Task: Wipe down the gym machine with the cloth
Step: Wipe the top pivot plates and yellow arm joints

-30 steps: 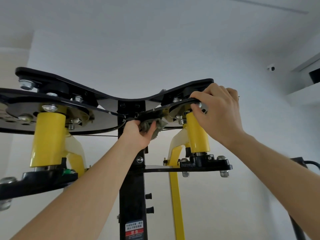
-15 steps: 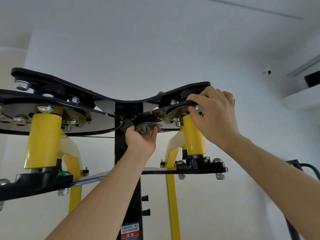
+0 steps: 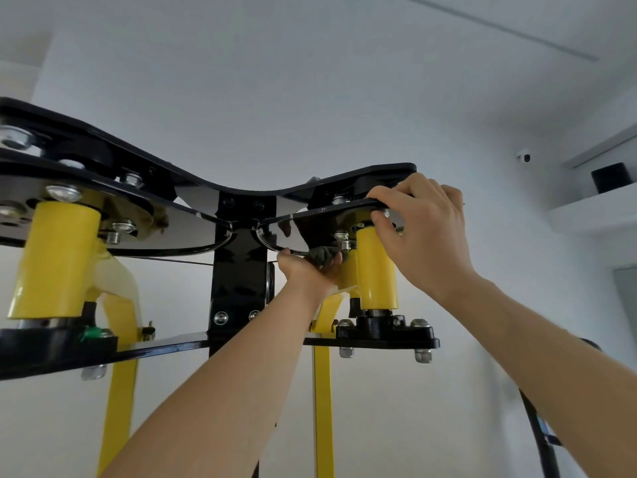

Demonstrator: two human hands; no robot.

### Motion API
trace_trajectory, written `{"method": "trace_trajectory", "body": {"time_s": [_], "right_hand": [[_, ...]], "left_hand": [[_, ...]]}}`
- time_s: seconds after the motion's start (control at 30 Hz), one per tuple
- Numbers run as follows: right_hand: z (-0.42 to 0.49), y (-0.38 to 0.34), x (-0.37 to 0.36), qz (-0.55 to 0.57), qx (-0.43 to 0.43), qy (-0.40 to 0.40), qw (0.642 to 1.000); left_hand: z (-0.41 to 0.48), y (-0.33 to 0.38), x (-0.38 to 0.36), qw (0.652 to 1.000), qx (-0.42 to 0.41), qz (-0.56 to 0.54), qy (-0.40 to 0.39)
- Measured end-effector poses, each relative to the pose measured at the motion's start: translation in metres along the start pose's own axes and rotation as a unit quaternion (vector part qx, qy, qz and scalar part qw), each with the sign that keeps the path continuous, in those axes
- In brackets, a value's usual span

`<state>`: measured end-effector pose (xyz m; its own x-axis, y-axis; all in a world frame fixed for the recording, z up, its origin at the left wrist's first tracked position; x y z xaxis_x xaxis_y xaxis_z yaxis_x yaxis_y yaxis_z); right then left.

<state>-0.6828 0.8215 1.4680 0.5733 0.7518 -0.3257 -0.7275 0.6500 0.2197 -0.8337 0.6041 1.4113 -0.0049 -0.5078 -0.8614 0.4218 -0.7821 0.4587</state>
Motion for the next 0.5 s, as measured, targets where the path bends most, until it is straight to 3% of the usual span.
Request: {"method": "trace_trajectory", "body": {"time_s": [0.5], "right_hand": [[0.0,0.001,-0.001,-0.006,-0.038,-0.02,0.999]], "left_hand": [[-0.102,0.043,-0.01,0.996,-0.007,-0.048,-0.069]]}}
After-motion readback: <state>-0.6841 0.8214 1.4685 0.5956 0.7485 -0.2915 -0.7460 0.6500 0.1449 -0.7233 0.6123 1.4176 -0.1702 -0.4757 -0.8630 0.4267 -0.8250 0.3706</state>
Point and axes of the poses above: each hand's wrist, its own z-axis towards the middle knuckle, its own x-axis out of the back of the hand, y = z × x, the point moved 10 cm from there along z, towards the middle knuckle, and after that the axes turned 8 degrees about y, right-handed, at the moved point
